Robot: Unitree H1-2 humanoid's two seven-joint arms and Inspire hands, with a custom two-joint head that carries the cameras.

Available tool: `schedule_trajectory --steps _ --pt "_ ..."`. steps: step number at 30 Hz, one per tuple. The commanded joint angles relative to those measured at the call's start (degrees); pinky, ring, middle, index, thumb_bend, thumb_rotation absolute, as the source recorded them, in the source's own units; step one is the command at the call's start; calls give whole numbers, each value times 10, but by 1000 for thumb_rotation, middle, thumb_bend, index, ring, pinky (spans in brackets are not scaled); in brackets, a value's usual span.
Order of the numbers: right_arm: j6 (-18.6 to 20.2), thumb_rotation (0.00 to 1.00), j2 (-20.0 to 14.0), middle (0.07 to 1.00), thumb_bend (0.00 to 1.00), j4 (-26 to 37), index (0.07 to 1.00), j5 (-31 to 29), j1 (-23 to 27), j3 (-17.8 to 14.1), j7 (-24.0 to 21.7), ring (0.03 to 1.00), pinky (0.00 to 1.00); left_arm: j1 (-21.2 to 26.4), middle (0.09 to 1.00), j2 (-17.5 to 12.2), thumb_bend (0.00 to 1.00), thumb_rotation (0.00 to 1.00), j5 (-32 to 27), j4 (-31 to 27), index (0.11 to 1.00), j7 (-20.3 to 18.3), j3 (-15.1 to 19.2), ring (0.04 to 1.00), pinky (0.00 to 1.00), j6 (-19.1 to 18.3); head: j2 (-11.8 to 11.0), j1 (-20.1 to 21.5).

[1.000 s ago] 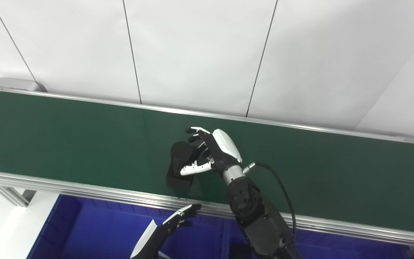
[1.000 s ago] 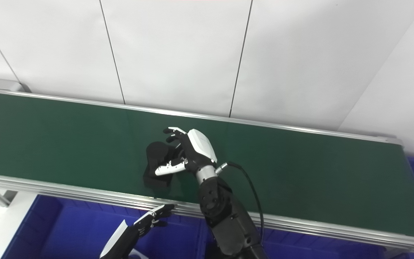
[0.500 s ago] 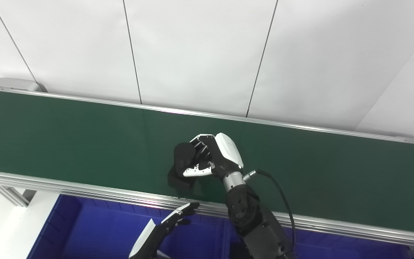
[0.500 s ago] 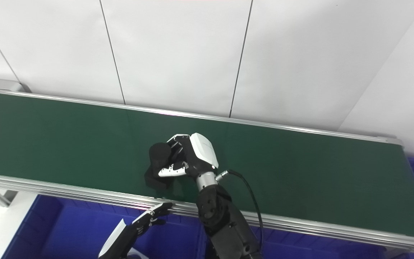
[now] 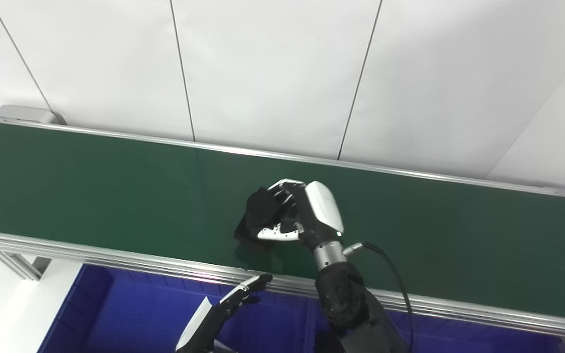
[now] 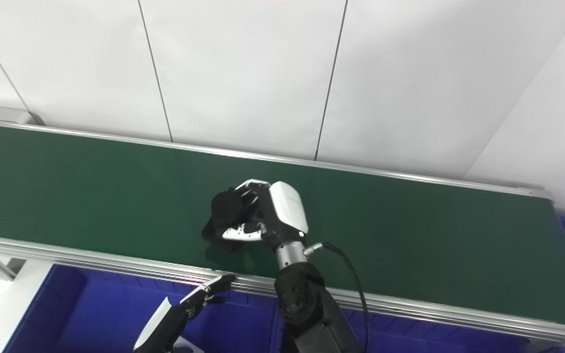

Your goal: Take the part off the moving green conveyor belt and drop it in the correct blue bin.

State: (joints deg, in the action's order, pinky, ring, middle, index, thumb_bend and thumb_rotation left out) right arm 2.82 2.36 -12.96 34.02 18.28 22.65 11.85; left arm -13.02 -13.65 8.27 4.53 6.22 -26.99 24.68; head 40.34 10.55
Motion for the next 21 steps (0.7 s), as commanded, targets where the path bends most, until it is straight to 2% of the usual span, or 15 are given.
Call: schedule_trajectory --steps 1,5,7,10,13,14,17,21 --pt "-1 0 -2 484 505 79 530 -7 -11 -17 -1 377 315 -3 921 -2 884 300 2 -22 869 10 1 901 843 22 5 3" --pt "40 0 -9 500 505 185 526 -11 -63 -39 -32 381 282 -9 923 0 877 298 -5 -30 870 2 6 915 872 22 17 8" --pt "48 0 -15 505 506 226 523 -8 -88 -49 -41 385 280 -11 924 0 872 292 -9 -33 868 -3 7 920 881 22 20 10" --pt "43 0 -23 520 506 267 511 -12 -123 -64 -42 390 282 -13 923 1 870 285 -10 -38 867 -6 10 921 883 22 25 10" --pt "44 0 -31 512 509 308 487 -25 -168 -85 -49 427 286 -17 920 1 873 285 -14 -46 866 -11 15 913 870 22 40 12" --pt "47 0 -35 524 506 320 497 -29 -183 -91 -54 405 287 -19 916 2 875 279 -17 -49 860 -15 18 914 870 22 45 14" --pt "42 0 -48 503 510 345 484 -36 -226 -108 -61 439 289 -23 916 2 872 282 -21 -55 861 -26 27 915 869 22 54 20" --pt "29 0 -61 518 505 366 512 -36 -279 -118 -64 393 292 -28 921 4 871 287 -28 -64 871 -45 44 916 871 21 69 29"
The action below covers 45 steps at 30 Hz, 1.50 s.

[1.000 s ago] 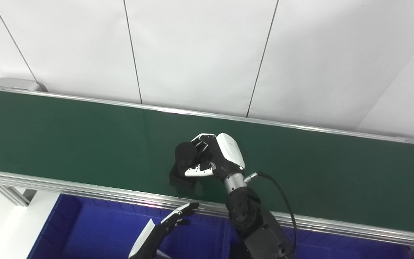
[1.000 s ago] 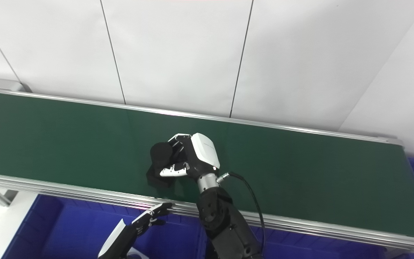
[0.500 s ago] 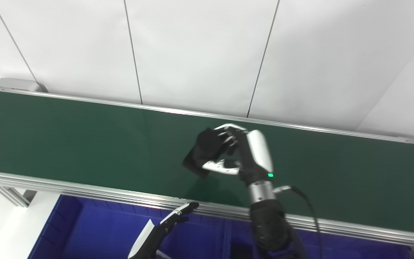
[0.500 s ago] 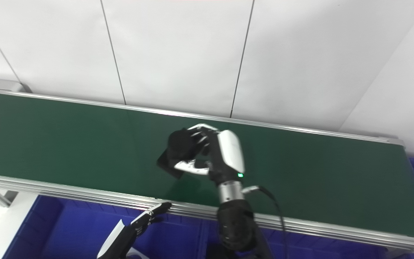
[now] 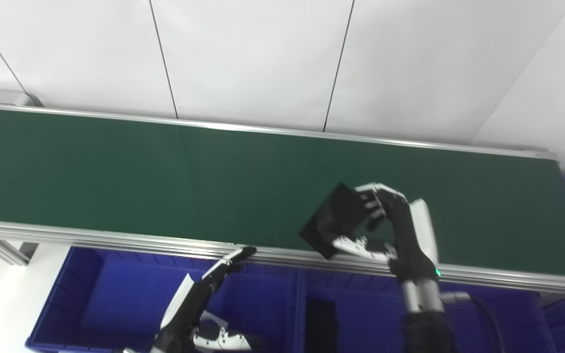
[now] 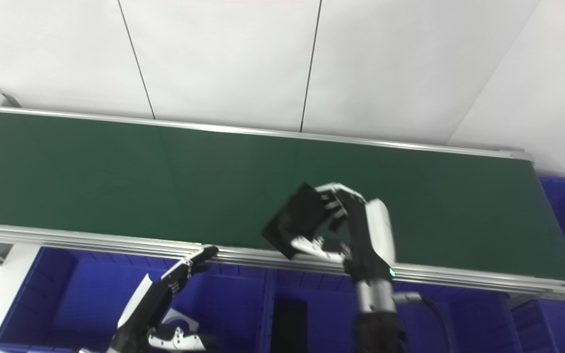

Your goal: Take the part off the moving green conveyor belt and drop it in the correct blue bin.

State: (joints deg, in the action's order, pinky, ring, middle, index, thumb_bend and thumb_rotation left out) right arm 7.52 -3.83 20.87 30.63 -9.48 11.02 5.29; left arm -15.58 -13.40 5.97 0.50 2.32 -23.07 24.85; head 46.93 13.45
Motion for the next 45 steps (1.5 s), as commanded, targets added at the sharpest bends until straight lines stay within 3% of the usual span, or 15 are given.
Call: schedule_trajectory --steps 1,6,8,11,18,24,26,27,30,31,33,35,45 --pt "-27 0 -6 513 505 30 518 0 -20 -4 3 389 289 -2 921 3 870 286 -11 -25 872 -11 9 914 867 20 13 6" --pt "-31 0 -22 491 505 44 534 14 -83 -13 11 378 301 -3 930 5 873 290 -29 -30 884 -32 31 921 857 20 23 25" --pt "-12 0 -29 482 506 51 534 53 -109 -19 15 381 334 -2 939 5 878 303 -32 -32 887 -41 41 922 853 21 33 33" --pt "0 0 -26 459 510 56 525 55 -133 -34 9 420 455 0 940 4 880 311 -36 -37 886 -56 52 923 850 20 41 37" --pt "-10 0 -22 483 506 39 530 28 -156 -44 -3 386 329 9 941 2 881 306 -35 -47 887 -86 71 936 876 5 47 46" --pt "6 0 -11 495 513 28 509 62 -163 -37 1 481 521 12 942 0 880 318 -31 -46 891 -105 84 935 874 4 46 56" --pt "30 73 -1 642 505 34 500 78 -164 -35 -8 632 605 14 945 -1 878 322 -29 -47 893 -110 87 938 878 2 45 58" --pt "40 87 4 744 519 38 595 86 -165 -34 -12 724 686 14 947 -1 879 326 -28 -47 893 -113 88 940 880 2 45 58" --pt "43 153 13 825 563 39 759 110 -171 -26 -7 831 798 16 948 1 882 328 -28 -47 893 -120 92 941 881 0 43 60" --pt "42 243 16 863 595 38 804 118 -172 -23 -5 878 823 17 949 1 881 322 -29 -47 894 -122 93 943 884 0 43 61" --pt "21 346 19 920 631 33 863 111 -178 -17 2 926 841 19 953 2 881 320 -28 -49 899 -126 94 946 884 -6 42 64" --pt "13 387 23 963 656 33 897 102 -182 -12 6 964 854 21 955 2 880 326 -26 -49 904 -129 95 947 880 -8 42 67" --pt "10 443 55 998 738 32 931 148 -206 25 49 992 838 24 961 6 873 315 -39 -30 907 -139 100 947 872 -9 37 70"
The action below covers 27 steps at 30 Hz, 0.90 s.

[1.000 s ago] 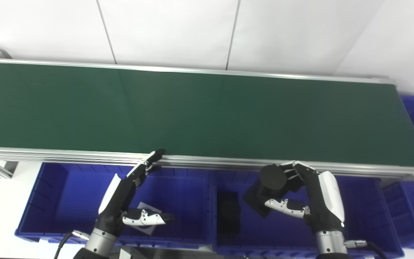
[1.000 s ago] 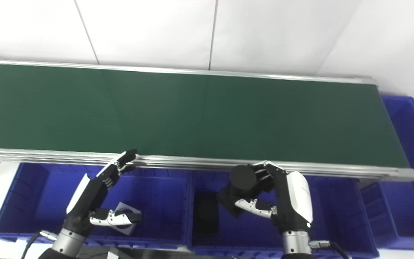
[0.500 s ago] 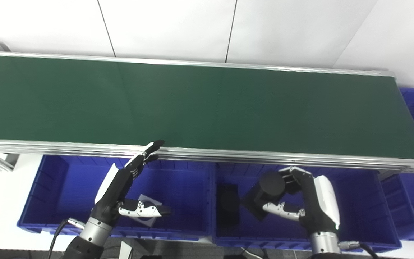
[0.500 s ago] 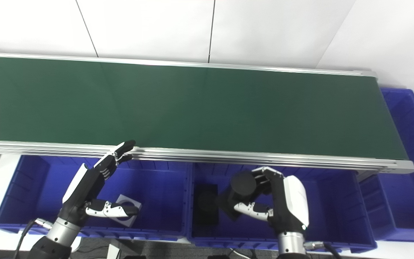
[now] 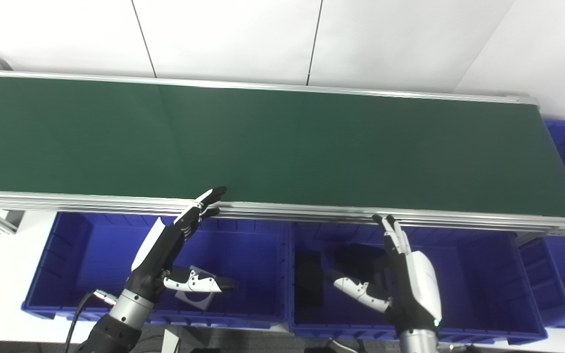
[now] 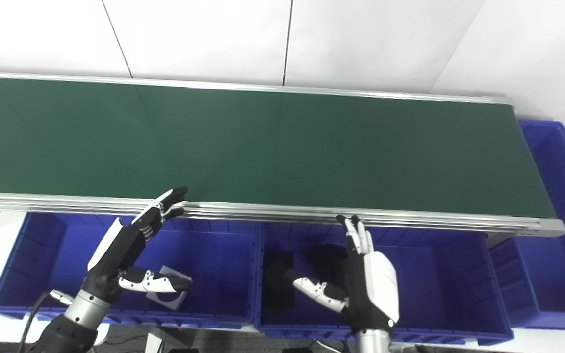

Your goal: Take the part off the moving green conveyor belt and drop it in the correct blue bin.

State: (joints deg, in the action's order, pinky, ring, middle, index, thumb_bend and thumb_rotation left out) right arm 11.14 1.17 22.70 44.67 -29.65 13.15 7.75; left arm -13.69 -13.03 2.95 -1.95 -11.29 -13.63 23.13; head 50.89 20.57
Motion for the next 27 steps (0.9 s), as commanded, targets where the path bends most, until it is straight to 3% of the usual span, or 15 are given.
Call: schedule_trajectory --steps 1,6,8,11,18,27 --pt "-36 442 7 997 740 12 931 5 -5 8 32 990 835 5 961 2 873 315 -10 -3 906 -5 5 947 872 7 -4 -2" --pt "-88 419 15 963 729 -10 938 -53 -10 19 64 898 749 6 963 4 865 291 -22 9 903 -11 7 949 874 10 -12 -5" --pt "-125 378 17 968 736 -23 948 -103 -11 18 72 899 774 6 964 3 858 295 -22 16 908 -12 7 949 873 17 -18 -8" --pt "-180 362 12 965 748 -39 968 -172 -12 19 68 907 803 5 965 6 859 294 -27 23 907 -14 8 948 868 22 -26 -13" --pt "-286 367 -3 893 824 -82 957 -265 -6 17 53 854 766 0 957 13 878 288 -37 34 905 -15 11 934 854 27 -38 -21" --pt "-311 423 -19 859 906 -104 927 -317 6 9 20 820 749 -3 958 28 891 303 -36 47 907 -10 20 933 859 34 -41 -26"
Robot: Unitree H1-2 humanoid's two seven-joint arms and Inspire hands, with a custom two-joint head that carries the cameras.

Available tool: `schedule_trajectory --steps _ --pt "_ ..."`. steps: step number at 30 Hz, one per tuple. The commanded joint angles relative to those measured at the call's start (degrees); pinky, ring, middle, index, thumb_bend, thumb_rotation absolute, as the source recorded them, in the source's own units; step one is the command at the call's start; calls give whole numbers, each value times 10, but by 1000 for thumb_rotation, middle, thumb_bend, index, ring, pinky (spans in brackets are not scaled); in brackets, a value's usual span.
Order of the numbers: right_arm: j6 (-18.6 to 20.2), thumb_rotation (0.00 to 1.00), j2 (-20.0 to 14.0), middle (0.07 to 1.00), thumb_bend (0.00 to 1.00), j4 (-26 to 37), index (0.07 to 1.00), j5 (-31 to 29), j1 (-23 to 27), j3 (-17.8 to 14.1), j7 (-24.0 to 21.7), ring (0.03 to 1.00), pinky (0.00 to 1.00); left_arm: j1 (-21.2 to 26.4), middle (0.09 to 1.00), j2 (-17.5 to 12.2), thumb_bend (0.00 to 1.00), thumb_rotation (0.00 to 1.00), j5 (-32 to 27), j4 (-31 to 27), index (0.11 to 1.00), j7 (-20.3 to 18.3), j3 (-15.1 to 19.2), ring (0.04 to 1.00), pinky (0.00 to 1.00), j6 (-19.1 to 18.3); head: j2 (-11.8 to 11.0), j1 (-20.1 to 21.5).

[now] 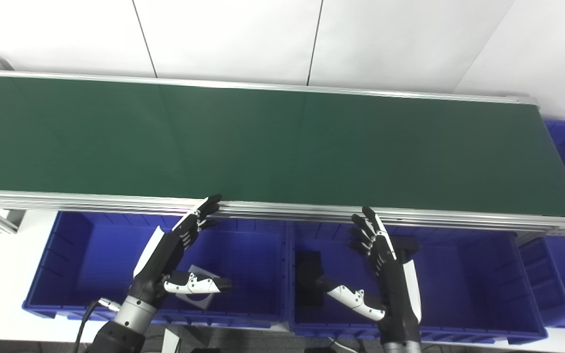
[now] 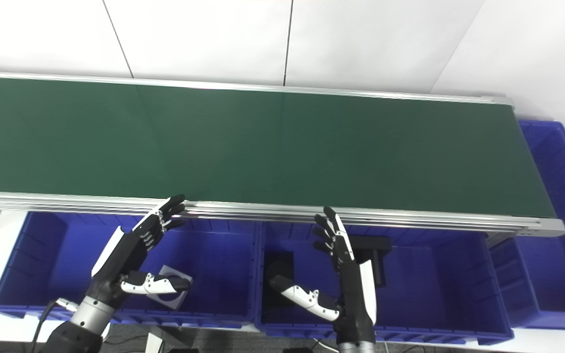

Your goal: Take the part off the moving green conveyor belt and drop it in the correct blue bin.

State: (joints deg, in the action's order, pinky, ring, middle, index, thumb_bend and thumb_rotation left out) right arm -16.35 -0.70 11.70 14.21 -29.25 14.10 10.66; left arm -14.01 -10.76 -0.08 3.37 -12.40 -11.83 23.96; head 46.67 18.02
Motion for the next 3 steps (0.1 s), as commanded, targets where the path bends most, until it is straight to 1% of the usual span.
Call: schedule_trajectory --steps 1,3 --pt "-39 421 -3 856 908 3 923 -26 4 -1 -15 818 748 0 958 7 890 304 -6 -5 908 1 3 932 858 26 -1 -1" --pt "-43 398 -6 853 906 -3 911 -47 6 -3 -26 816 759 0 956 11 890 300 -7 -3 906 1 5 930 856 27 -3 -1"
